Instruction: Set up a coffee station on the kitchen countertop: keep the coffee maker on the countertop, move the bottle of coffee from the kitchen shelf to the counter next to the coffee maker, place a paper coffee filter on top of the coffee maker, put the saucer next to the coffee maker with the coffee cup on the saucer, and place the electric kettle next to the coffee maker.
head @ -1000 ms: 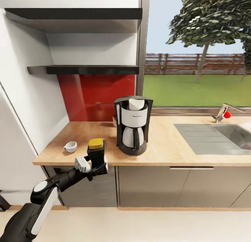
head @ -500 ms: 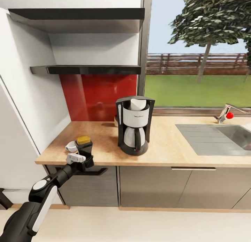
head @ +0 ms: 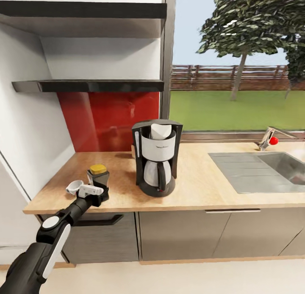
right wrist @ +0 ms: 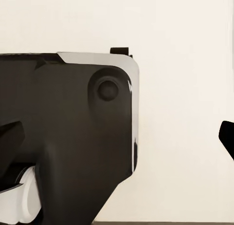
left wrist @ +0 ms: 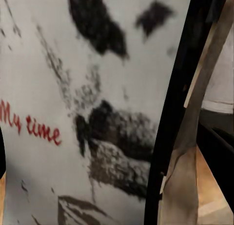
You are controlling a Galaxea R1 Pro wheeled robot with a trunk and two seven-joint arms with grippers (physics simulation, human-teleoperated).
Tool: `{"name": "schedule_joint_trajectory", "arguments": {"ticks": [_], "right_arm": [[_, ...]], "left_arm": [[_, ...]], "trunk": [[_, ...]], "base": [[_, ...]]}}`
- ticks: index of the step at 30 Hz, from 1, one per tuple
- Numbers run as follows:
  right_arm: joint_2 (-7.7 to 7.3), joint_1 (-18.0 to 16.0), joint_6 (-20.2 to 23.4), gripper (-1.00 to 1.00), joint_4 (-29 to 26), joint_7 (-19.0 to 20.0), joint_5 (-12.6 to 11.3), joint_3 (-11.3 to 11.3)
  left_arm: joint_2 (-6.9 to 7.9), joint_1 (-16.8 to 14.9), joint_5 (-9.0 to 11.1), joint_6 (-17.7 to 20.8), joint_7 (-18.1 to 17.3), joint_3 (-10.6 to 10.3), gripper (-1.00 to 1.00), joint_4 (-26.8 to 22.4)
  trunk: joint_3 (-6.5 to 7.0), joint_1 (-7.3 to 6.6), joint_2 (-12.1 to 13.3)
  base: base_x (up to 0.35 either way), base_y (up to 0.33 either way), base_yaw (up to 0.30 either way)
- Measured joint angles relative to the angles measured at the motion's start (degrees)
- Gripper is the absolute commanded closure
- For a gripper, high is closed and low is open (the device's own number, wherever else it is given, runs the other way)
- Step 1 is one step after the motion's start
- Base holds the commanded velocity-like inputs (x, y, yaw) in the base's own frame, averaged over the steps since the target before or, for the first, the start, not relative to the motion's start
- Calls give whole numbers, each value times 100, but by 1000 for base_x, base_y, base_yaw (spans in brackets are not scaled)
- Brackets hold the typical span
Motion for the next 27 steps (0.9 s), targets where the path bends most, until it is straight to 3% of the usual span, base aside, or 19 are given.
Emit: {"name": "schedule_joint_trajectory", "arguments": {"ticks": [9, 17, 22, 27], "right_arm": [[-6, -1, 0, -100, 31, -9, 18, 8], [-5, 0, 0, -100, 33, -11, 18, 8], [0, 0, 0, -100, 33, -11, 18, 8], [3, 0, 1, -100, 33, -11, 18, 8]], "left_arm": [[5, -101, -25, 57, 57, 54, 100, 39], [0, -90, -41, -58, 50, 42, 100, 578], [-4, -115, -27, -572, 61, 14, 100, 1161], [-39, -183, -14, -641, 62, 8, 100, 1219]], "trunk": [[0, 0, 1], [0, 3, 2], [0, 3, 1], [0, 2, 0]], "base": [[309, 0, -9], [168, 0, -25], [8, 0, -147], [63, 0, -49]]}}
